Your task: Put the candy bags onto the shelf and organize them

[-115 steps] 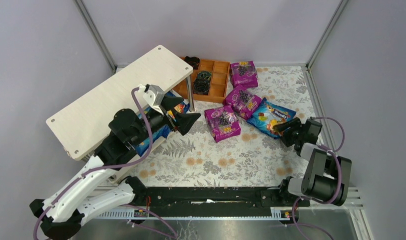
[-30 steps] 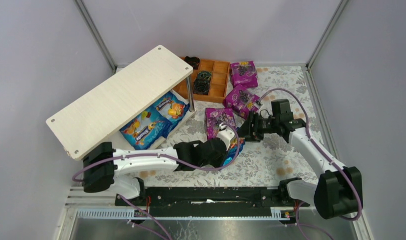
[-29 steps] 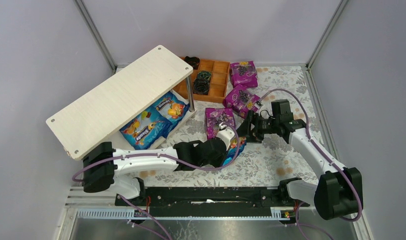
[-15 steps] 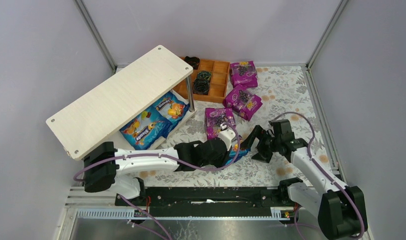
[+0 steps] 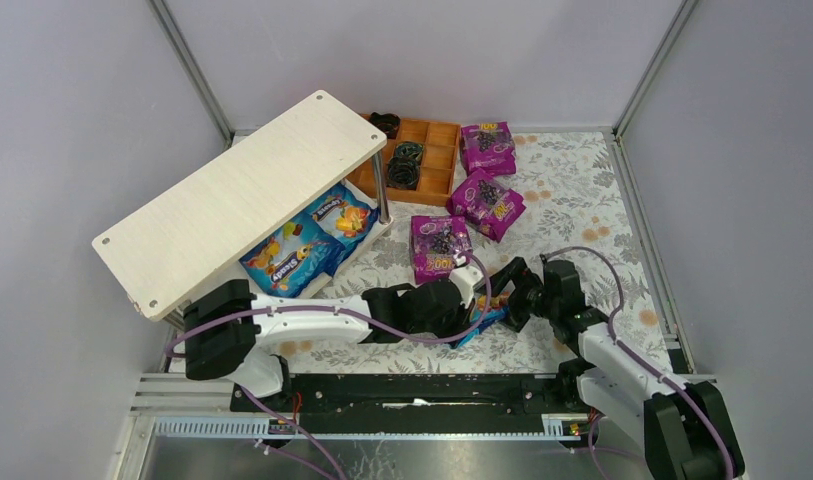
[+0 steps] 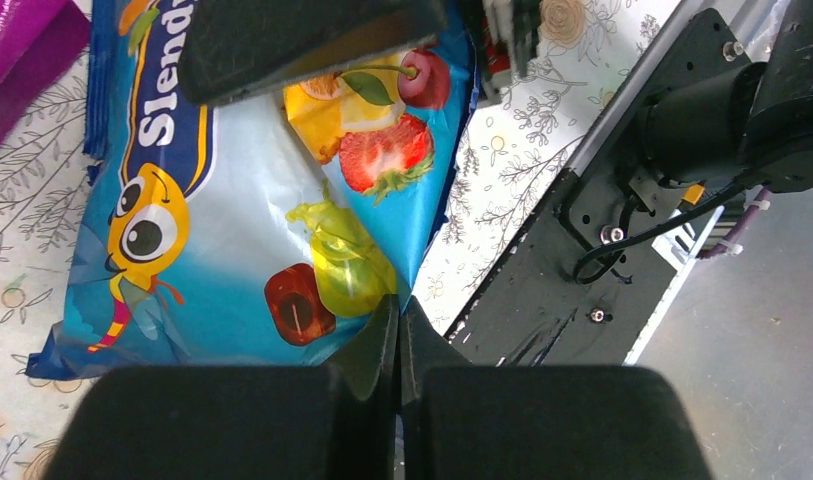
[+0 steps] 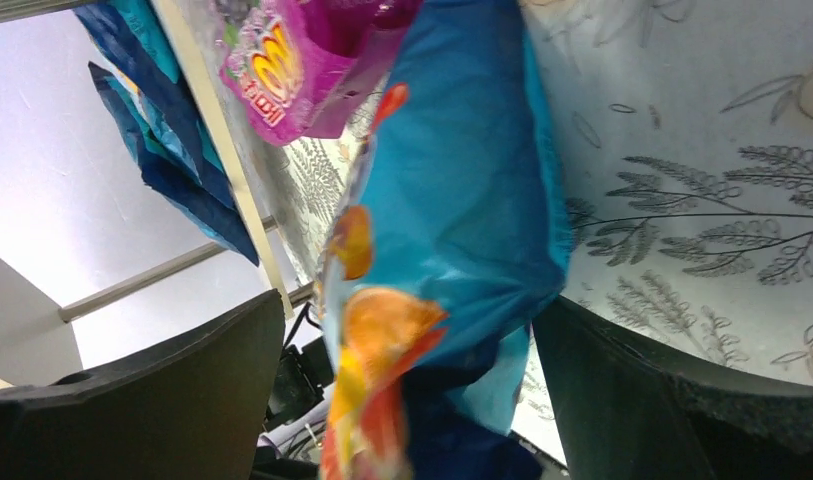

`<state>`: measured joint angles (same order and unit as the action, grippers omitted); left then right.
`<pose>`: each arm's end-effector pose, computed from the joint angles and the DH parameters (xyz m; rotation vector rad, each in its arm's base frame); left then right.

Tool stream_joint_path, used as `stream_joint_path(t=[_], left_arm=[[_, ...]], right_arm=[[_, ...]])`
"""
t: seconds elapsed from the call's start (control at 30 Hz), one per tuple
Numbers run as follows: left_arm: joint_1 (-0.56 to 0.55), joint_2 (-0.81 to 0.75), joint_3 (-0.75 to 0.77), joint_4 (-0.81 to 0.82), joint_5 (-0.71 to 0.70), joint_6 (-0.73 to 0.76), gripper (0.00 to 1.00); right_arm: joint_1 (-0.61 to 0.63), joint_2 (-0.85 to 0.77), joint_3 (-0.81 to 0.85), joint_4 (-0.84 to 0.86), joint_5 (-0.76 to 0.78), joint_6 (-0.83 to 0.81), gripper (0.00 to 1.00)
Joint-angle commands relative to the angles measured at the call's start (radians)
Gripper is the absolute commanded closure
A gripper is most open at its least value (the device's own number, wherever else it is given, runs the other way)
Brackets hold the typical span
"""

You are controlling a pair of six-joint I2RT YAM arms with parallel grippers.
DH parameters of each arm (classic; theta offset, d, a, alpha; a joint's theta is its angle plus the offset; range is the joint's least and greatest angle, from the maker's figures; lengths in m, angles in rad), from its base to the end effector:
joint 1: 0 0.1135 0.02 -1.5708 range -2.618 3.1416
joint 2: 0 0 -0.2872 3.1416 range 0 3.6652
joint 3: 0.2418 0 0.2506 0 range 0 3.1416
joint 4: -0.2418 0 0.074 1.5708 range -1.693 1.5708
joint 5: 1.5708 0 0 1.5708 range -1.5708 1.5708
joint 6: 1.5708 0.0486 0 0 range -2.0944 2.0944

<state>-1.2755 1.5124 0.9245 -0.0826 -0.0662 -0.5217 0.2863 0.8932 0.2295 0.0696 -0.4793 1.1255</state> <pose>0.1006 -0.3195 0.2391 0.8461 2.2417 -0.8565 0.1526 0.0683 0.1691 0.6887 2.3034 1.2650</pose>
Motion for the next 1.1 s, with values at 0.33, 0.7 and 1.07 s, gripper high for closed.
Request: stream_joint_path(t=[0.33, 0.7, 1.07], left_arm=[[-0.001, -0.022, 0.009, 0.119, 0.094, -0.013, 0.76], [-0.001, -0.258, 0.101, -0.127, 0.017, 0.085, 0.29], [-0.001, -0.404, 0.223, -0.229, -0.036, 0.128, 0.29]], right_arm=[[0.025, 0.176, -0.138, 0.462, -0.049, 0.095, 0.13], [0.061, 0.146, -0.163, 0.488, -0.098, 0.071, 0.45], [0.095, 0.002, -0.141, 0.491, -0.15, 0.145, 0.85]])
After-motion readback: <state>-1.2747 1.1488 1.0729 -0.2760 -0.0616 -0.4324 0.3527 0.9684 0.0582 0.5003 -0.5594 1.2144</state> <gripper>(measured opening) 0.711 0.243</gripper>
